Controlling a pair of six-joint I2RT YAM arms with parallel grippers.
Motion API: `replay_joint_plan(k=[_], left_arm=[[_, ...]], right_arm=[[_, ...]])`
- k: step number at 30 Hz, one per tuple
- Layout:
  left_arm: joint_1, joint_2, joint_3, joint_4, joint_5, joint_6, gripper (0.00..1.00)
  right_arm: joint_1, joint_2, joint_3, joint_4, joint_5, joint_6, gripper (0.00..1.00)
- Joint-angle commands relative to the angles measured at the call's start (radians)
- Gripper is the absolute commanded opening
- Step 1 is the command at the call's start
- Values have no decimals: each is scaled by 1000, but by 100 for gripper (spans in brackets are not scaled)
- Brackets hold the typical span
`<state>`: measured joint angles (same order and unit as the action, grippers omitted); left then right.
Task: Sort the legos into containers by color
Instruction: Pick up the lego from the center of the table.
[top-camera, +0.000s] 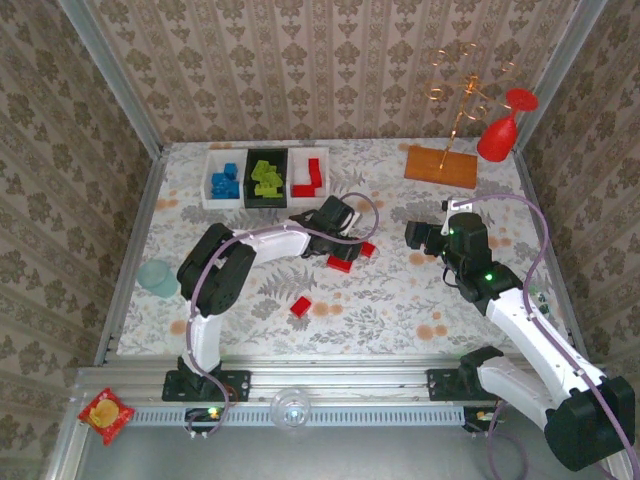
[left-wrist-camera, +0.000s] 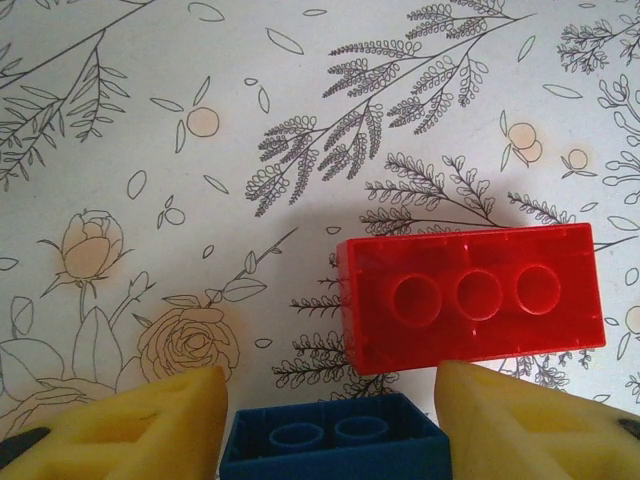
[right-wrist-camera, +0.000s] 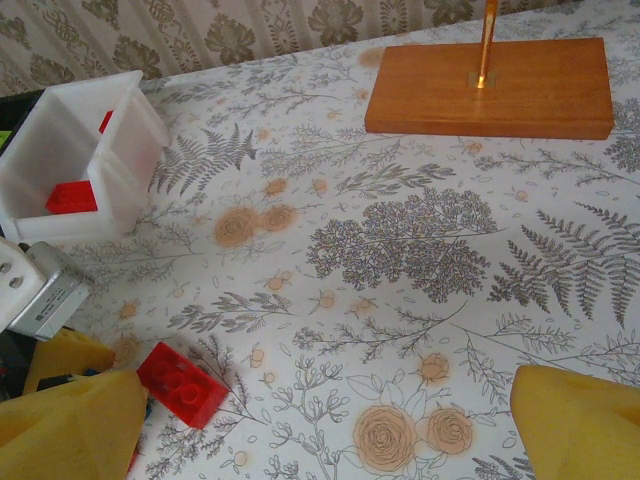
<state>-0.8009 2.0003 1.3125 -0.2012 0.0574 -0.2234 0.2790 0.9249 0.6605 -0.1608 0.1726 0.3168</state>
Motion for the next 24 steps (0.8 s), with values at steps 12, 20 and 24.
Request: replay_joint_plan(k=[12, 20, 24], left_arm=[[3, -25, -41, -16, -4, -13, 57], [31, -88, -70, 39, -25, -20, 47], [90, -199, -134, 80, -57, -21, 45]], right_arm=[[-6, -4, -7, 11, -7, 4, 95], [-6, -8, -7, 11, -13, 1, 96], [1, -11, -19, 67, -126, -8, 94]])
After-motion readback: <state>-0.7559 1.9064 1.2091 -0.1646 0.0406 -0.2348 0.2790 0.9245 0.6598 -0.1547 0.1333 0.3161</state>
